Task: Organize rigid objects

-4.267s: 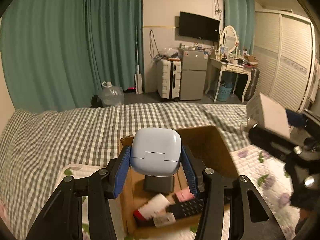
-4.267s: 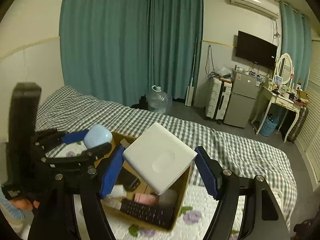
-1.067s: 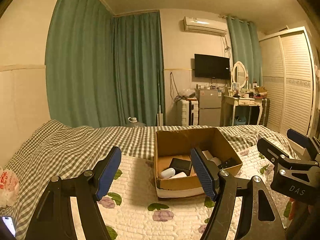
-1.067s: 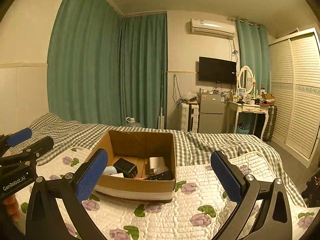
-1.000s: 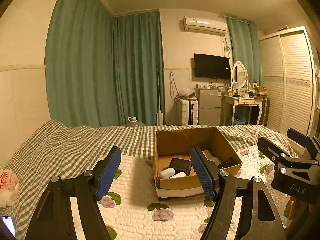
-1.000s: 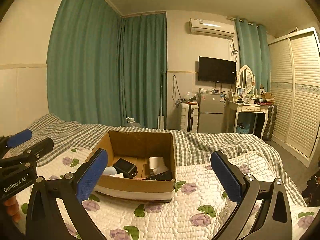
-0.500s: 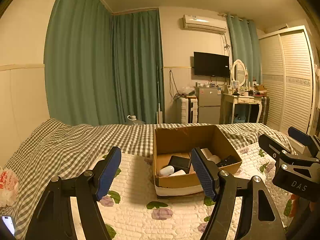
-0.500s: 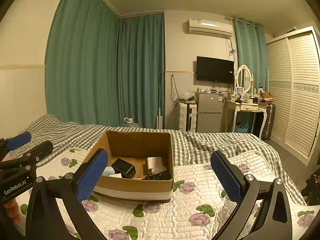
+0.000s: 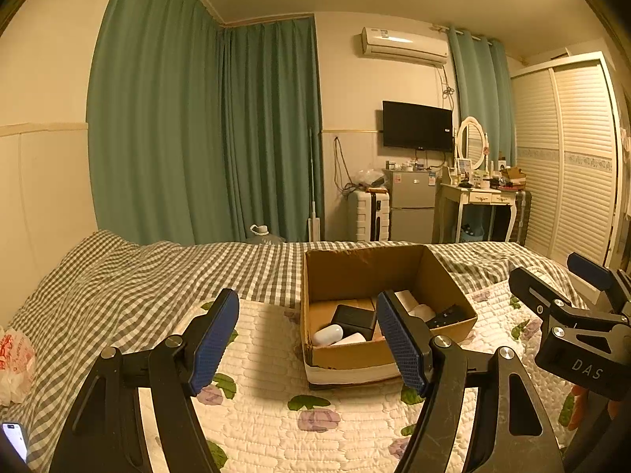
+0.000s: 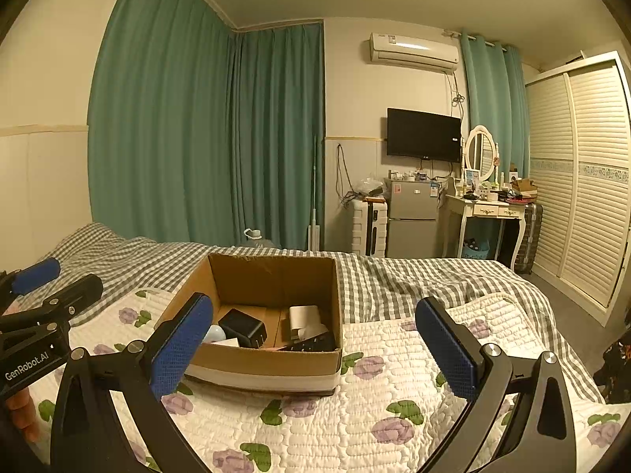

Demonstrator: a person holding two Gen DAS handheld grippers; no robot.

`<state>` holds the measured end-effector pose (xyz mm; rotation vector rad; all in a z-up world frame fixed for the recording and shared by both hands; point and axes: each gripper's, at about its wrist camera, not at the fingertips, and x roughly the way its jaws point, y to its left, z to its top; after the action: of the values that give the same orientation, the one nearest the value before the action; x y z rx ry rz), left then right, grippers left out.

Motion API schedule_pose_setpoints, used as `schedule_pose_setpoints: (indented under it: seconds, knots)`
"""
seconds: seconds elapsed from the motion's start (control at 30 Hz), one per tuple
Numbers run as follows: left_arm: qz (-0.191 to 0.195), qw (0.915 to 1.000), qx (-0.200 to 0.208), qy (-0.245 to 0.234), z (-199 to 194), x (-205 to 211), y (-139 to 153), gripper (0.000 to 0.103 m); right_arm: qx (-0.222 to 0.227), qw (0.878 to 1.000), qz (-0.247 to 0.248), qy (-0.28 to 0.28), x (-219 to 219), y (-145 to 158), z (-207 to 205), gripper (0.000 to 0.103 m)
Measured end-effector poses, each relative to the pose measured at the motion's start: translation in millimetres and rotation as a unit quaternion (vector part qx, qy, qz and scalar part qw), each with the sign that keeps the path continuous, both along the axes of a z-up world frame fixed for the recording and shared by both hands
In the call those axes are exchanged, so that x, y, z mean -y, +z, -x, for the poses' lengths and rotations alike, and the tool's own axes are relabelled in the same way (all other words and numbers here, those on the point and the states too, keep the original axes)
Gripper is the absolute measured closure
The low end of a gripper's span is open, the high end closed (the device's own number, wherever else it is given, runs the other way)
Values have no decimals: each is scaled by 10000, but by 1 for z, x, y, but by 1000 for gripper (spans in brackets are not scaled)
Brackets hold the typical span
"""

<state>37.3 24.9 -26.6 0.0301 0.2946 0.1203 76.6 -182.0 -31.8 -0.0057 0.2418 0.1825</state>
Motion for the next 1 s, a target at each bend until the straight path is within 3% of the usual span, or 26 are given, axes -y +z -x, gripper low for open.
schedule_pose_setpoints:
  seconds: [1.0]
  knots:
    - [83, 9999, -58, 17, 4, 3, 2, 28, -95, 10000, -9, 4, -4, -4, -1, 0]
